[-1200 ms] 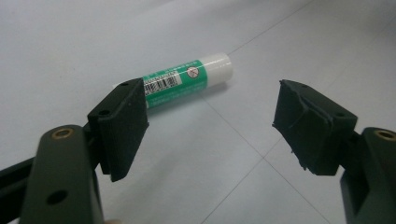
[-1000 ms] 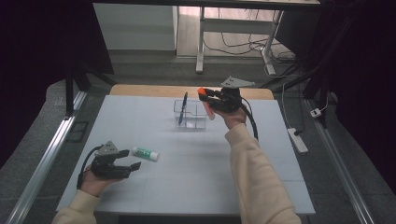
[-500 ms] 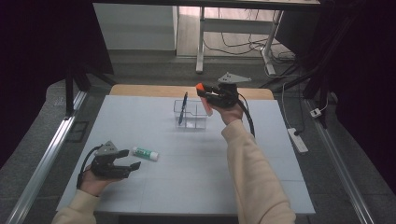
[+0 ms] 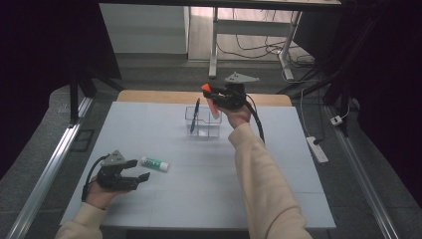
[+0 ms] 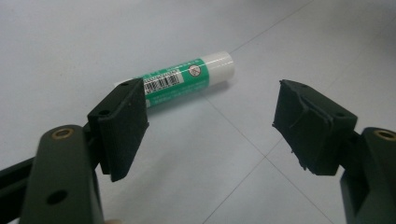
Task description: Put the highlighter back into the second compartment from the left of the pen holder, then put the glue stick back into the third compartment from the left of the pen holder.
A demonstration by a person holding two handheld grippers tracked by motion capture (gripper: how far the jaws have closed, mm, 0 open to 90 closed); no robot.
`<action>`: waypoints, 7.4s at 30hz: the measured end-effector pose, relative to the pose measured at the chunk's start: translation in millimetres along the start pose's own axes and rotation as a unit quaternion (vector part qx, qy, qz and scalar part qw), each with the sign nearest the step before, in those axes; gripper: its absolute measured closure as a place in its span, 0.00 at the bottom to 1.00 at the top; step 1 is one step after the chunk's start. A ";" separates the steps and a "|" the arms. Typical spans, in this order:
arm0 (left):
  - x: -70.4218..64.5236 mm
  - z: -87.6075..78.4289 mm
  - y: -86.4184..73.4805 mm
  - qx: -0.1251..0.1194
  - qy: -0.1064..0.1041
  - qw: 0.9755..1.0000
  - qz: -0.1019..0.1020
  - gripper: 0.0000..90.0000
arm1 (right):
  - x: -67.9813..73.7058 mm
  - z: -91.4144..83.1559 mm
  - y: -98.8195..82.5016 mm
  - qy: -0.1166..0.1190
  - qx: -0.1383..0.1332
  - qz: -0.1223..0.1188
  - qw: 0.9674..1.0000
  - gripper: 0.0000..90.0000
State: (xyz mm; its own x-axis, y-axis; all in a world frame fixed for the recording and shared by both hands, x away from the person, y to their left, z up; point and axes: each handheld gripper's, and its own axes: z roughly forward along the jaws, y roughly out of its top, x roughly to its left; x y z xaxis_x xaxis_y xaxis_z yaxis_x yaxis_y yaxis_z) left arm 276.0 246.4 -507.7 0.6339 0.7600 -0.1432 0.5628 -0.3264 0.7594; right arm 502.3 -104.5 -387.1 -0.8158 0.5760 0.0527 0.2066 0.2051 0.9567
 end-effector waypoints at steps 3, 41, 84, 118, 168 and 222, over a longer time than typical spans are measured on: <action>0.5 0.1 -0.4 0.000 0.000 1.000 -0.002 0.29 | 1.0 8.5 -1.1 0.002 0.000 0.000 1.000 0.74; 1.0 3.7 -1.0 0.008 0.001 1.000 -0.002 0.29 | -8.3 22.6 -26.5 -0.005 0.023 0.009 1.000 0.59; 1.2 2.8 -1.8 0.007 0.013 1.000 -0.009 0.28 | 8.9 -134.4 -109.8 -0.019 0.051 -0.001 0.999 0.55; 3.5 0.4 -0.8 0.000 0.025 1.000 -0.004 0.29 | 19.1 -204.7 -168.9 -0.034 0.079 0.005 0.996 0.50; 22.4 -7.2 24.3 0.033 0.049 0.997 0.039 0.29 | 23.3 -196.7 -173.9 -0.033 0.111 -0.016 0.993 0.47; 0.7 81.7 86.0 0.249 -0.058 0.929 0.270 0.35 | 20.7 -193.8 -178.0 -0.025 0.126 -0.006 0.992 0.47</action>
State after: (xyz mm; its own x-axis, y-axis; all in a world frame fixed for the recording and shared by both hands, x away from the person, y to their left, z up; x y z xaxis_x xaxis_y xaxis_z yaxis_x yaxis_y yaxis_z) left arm 368.2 172.9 -494.3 0.9314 0.3543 0.0836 0.3038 -0.8829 0.3580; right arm 343.9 -282.4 -500.8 -0.7924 0.6096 0.0212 0.3304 0.3997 0.8550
